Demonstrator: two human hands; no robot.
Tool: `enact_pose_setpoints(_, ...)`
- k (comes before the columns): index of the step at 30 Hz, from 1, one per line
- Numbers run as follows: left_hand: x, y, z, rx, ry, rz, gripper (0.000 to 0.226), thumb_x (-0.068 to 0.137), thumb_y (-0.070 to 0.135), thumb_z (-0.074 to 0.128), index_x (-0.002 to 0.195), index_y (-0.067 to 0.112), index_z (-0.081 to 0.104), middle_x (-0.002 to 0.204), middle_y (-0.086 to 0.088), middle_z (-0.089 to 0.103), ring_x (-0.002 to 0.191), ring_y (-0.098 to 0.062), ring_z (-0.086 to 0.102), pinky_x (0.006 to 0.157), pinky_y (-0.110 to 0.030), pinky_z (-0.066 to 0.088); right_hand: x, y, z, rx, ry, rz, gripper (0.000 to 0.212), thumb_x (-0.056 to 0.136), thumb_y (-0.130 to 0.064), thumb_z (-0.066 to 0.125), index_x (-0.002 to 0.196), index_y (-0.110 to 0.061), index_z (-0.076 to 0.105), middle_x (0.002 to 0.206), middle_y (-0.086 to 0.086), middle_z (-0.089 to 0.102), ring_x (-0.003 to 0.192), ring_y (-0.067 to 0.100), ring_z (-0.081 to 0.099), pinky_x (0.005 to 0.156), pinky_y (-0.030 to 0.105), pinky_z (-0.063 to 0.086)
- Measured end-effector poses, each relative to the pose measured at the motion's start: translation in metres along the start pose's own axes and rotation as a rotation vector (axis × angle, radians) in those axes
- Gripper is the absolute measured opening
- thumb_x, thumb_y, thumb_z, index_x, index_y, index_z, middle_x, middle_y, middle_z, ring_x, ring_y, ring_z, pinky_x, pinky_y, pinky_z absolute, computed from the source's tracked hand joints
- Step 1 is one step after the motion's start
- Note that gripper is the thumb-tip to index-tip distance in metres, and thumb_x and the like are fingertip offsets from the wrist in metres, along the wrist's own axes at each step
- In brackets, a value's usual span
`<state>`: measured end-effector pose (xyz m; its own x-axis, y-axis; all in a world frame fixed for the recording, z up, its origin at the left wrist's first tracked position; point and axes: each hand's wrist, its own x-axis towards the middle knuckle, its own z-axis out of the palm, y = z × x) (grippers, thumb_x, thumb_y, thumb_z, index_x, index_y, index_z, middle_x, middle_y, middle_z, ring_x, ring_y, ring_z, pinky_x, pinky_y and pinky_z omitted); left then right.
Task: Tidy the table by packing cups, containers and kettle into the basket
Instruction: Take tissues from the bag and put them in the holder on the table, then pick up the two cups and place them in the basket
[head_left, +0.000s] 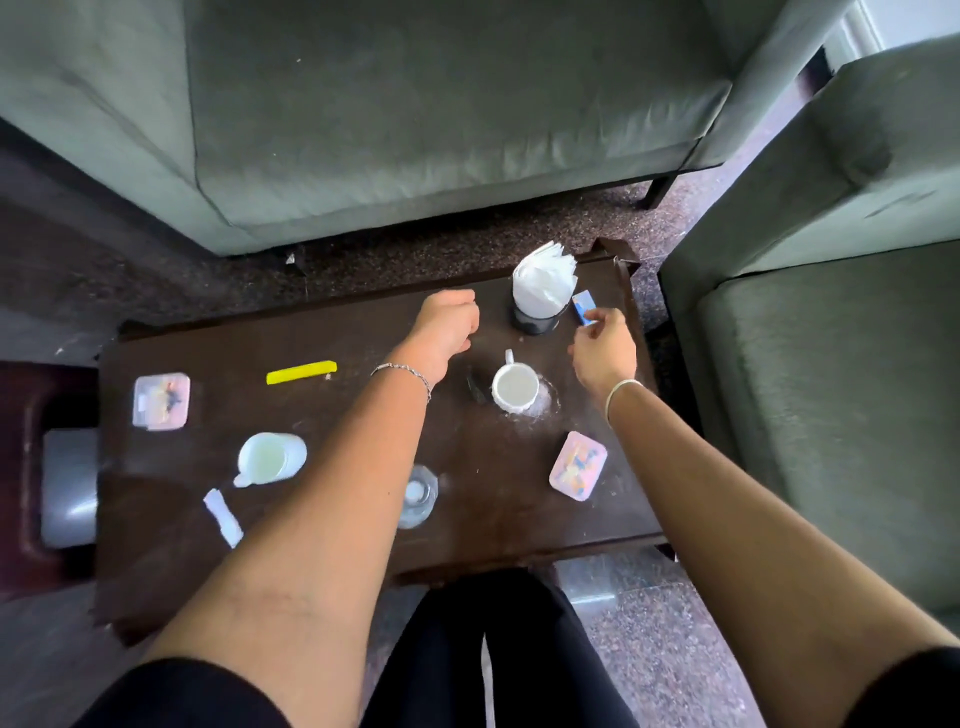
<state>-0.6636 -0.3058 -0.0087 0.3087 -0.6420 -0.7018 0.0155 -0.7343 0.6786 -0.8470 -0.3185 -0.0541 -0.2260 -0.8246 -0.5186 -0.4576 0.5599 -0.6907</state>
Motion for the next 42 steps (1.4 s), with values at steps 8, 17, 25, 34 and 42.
enact_pose_setpoints(8, -0.066, -0.082, -0.072, 0.035, 0.092, 0.014, 0.042, 0.087, 0.001, 0.054, 0.126, 0.015, 0.064, 0.119, -0.006, 0.066, 0.096, -0.015, 0.056, 0.071, -0.022, 0.04, -0.11, 0.022, 0.026, -0.032, 0.036, -0.285, 0.026, 0.087, -0.009, 0.054, 0.112, -0.014, 0.058, 0.107, 0.007, 0.066, 0.094, 0.024, 0.061, 0.085, 0.031, 0.046)
enact_pose_setpoints(17, -0.114, -0.188, -0.123, 0.195, 0.142, 0.08, 0.045, 0.085, -0.001, 0.054, 0.127, 0.015, 0.059, 0.129, -0.005, 0.064, 0.103, -0.012, 0.059, 0.09, -0.022, 0.043, -0.184, 0.08, 0.088, -0.199, -0.216, -0.285, 0.058, 0.076, 0.006, 0.053, 0.13, -0.014, 0.05, 0.117, 0.009, 0.058, 0.11, 0.028, 0.055, 0.1, 0.038, 0.043)
enact_pose_setpoints(25, -0.102, -0.24, -0.12, 0.28, -0.046, 0.042, 0.082, 0.082, 0.0, 0.067, 0.151, 0.021, 0.027, 0.153, 0.002, 0.039, 0.109, -0.018, 0.06, 0.1, -0.032, 0.048, -0.187, 0.117, 0.136, -0.335, -0.422, -0.26, 0.112, 0.057, -0.016, 0.088, 0.149, -0.018, 0.024, 0.14, 0.009, 0.048, 0.13, 0.025, 0.045, 0.107, 0.039, 0.04)
enact_pose_setpoints(34, -0.077, -0.263, -0.104, 0.244, -0.012, 0.127, 0.078, 0.073, 0.001, 0.078, 0.14, 0.022, 0.044, 0.14, -0.002, 0.054, 0.11, -0.019, 0.065, 0.1, -0.036, 0.05, -0.175, 0.121, 0.159, -0.365, -0.371, -0.326, 0.082, 0.061, -0.029, 0.086, 0.129, -0.024, 0.04, 0.114, 0.002, 0.066, 0.102, 0.026, 0.064, 0.081, 0.031, 0.049)
enact_pose_setpoints(42, -0.068, -0.252, -0.11, 0.299, 0.078, 0.175, 0.084, 0.069, 0.013, 0.085, 0.143, 0.019, 0.045, 0.138, -0.004, 0.058, 0.117, -0.024, 0.063, 0.1, -0.04, 0.05, -0.169, 0.096, 0.167, -0.366, -0.418, -0.333, 0.074, 0.063, -0.022, 0.084, 0.124, -0.019, 0.042, 0.108, 0.002, 0.068, 0.097, 0.026, 0.064, 0.083, 0.038, 0.052)
